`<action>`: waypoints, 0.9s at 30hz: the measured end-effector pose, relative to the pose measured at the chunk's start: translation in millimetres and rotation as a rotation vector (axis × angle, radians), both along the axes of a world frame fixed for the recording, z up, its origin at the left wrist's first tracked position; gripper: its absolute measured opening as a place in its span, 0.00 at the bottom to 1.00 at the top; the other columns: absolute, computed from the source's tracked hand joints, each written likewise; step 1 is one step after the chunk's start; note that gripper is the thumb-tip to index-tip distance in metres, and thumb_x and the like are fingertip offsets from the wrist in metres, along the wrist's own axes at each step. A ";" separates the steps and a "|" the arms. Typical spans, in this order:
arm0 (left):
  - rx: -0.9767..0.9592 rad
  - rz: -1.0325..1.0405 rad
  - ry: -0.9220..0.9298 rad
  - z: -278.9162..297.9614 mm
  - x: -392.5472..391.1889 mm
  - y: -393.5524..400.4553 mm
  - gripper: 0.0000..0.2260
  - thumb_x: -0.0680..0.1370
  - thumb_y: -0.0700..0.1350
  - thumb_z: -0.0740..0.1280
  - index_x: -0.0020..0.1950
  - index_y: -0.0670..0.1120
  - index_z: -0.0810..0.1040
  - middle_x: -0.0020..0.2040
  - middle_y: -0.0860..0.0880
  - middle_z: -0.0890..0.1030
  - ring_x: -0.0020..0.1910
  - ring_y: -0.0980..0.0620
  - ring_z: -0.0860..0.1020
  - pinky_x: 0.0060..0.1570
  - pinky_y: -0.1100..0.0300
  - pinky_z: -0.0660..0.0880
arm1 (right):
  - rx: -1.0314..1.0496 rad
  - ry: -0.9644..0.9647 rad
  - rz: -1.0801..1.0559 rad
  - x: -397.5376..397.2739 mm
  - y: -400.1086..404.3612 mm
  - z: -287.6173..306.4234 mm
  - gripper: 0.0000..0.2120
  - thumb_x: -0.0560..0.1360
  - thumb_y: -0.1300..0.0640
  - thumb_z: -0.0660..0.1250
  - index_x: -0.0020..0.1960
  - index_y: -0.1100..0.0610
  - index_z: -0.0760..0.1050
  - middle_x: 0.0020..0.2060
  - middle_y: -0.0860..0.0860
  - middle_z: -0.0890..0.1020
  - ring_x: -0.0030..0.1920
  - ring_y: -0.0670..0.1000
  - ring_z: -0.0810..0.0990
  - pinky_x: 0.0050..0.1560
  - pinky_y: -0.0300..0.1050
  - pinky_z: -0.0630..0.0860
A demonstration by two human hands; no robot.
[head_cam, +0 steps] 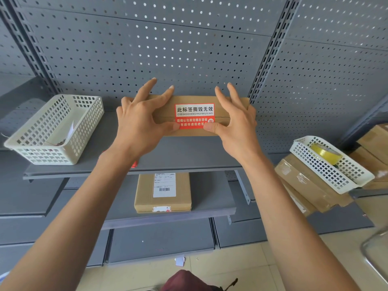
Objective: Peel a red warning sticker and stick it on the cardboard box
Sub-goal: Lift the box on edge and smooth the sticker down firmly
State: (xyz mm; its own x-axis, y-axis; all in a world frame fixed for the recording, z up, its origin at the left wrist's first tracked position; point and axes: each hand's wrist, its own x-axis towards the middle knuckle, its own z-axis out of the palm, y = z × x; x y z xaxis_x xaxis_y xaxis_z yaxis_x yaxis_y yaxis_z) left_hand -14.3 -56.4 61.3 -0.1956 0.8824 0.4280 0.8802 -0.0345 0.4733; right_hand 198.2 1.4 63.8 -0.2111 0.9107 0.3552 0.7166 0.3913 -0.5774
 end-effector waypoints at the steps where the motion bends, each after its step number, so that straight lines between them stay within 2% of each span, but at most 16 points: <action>1: -0.005 -0.012 -0.015 -0.2 -2.0 -0.1 0.35 0.72 0.55 0.76 0.76 0.67 0.65 0.82 0.56 0.57 0.66 0.37 0.66 0.64 0.50 0.59 | -0.007 0.003 0.002 0.9 0.2 0.3 0.40 0.72 0.49 0.76 0.78 0.38 0.60 0.81 0.39 0.54 0.77 0.61 0.54 0.76 0.65 0.54; 3: -0.012 -0.029 -0.047 -1.2 -4.8 -0.5 0.33 0.73 0.55 0.75 0.75 0.67 0.66 0.82 0.57 0.57 0.67 0.37 0.65 0.66 0.50 0.58 | -0.018 -0.008 0.011 2.9 0.6 0.3 0.37 0.74 0.51 0.75 0.78 0.38 0.61 0.81 0.39 0.54 0.78 0.62 0.53 0.76 0.66 0.53; 5: -0.004 -0.030 -0.085 -2.0 -4.0 -1.8 0.31 0.72 0.60 0.71 0.74 0.68 0.67 0.82 0.57 0.57 0.68 0.37 0.65 0.65 0.52 0.56 | -0.036 0.007 0.045 5.3 1.3 -0.4 0.34 0.76 0.50 0.73 0.77 0.38 0.62 0.82 0.40 0.53 0.79 0.62 0.52 0.76 0.69 0.52; 8: 0.019 0.035 -0.114 -1.8 3.7 -2.1 0.31 0.70 0.68 0.66 0.73 0.66 0.70 0.82 0.57 0.59 0.69 0.38 0.66 0.63 0.54 0.55 | -0.043 0.093 0.042 -0.2 -2.8 -2.6 0.31 0.75 0.40 0.71 0.76 0.38 0.66 0.81 0.39 0.56 0.79 0.58 0.53 0.76 0.66 0.54; 11: 0.053 0.121 -0.087 -1.6 13.9 -0.3 0.31 0.70 0.70 0.69 0.72 0.65 0.72 0.81 0.55 0.60 0.69 0.38 0.67 0.66 0.47 0.60 | 0.016 0.136 -0.070 -13.6 -9.1 -4.1 0.31 0.72 0.35 0.71 0.73 0.39 0.70 0.80 0.39 0.59 0.78 0.57 0.56 0.73 0.61 0.56; 14: 0.058 0.126 -0.070 -2.6 14.5 0.2 0.29 0.72 0.67 0.71 0.72 0.65 0.72 0.81 0.55 0.60 0.68 0.37 0.67 0.66 0.46 0.60 | 0.034 0.153 -0.103 -18.0 -10.8 -6.3 0.30 0.72 0.38 0.73 0.73 0.40 0.72 0.80 0.39 0.60 0.77 0.57 0.57 0.71 0.60 0.56; 20: 0.033 0.078 -0.072 -3.1 11.8 -3.9 0.26 0.76 0.61 0.70 0.74 0.66 0.70 0.82 0.57 0.58 0.67 0.37 0.66 0.65 0.48 0.59 | 0.002 0.185 -0.079 -12.3 -7.5 -7.7 0.28 0.74 0.46 0.74 0.72 0.39 0.72 0.80 0.40 0.61 0.77 0.57 0.57 0.74 0.61 0.53; 27: 0.012 0.044 -0.101 -4.3 4.0 -5.2 0.22 0.79 0.57 0.68 0.73 0.66 0.70 0.82 0.57 0.58 0.68 0.37 0.65 0.65 0.51 0.56 | -0.018 0.239 -0.005 -5.0 4.3 -15.7 0.27 0.76 0.56 0.73 0.72 0.40 0.72 0.79 0.42 0.64 0.79 0.58 0.59 0.75 0.68 0.59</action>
